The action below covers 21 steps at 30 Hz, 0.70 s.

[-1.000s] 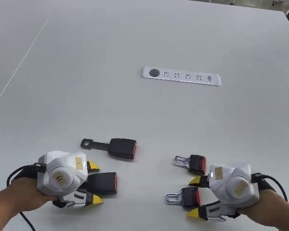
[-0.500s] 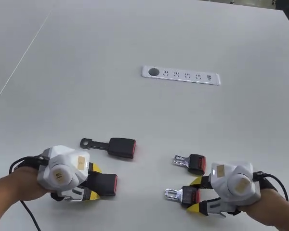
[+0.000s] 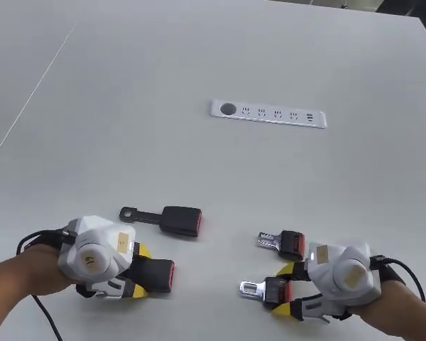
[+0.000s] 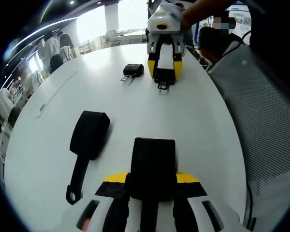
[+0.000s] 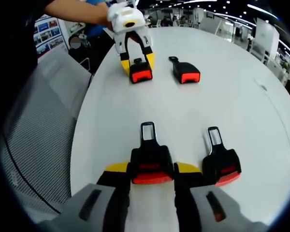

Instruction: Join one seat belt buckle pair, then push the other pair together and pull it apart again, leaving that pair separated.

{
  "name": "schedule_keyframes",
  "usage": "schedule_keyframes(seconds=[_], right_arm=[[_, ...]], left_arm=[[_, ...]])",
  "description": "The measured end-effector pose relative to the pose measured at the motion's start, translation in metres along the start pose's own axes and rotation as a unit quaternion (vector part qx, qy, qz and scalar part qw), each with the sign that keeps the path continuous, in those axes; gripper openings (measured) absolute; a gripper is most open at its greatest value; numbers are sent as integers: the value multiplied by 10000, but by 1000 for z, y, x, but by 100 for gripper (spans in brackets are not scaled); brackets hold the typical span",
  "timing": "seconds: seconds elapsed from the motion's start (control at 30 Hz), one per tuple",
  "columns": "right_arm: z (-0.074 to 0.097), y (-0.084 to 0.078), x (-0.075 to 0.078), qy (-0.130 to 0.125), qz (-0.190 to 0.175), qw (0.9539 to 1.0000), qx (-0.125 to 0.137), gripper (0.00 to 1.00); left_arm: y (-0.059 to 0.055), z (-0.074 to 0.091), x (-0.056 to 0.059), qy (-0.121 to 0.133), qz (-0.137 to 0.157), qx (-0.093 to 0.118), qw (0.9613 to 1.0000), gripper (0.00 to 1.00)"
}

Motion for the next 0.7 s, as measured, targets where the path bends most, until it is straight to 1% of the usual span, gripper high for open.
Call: schedule_keyframes(seconds=[0.2, 0.37, 0.7], right_arm=[[-4, 4, 0, 9, 49, 9999, 99, 35], [-8, 11, 0, 39, 141, 9998, 157, 35], [-18, 23, 4, 33, 116, 9995, 300, 35]], left_arm=[[-1, 0, -1, -19, -4, -8, 10000, 35], [0, 0, -1, -38, -45, -33, 10000, 35], [1, 0, -1, -65, -70, -53, 9999, 35]])
Point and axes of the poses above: the centre of the closed fingertips' face, and the gripper's own axes: z roughly backward along the fingers, x roughly to its right, y roughly out of its top, the point moved 10 cm from there along z, roughly backward along the fingers, and after that the axes turned 5 degrees about z, right-handed, at the moved point
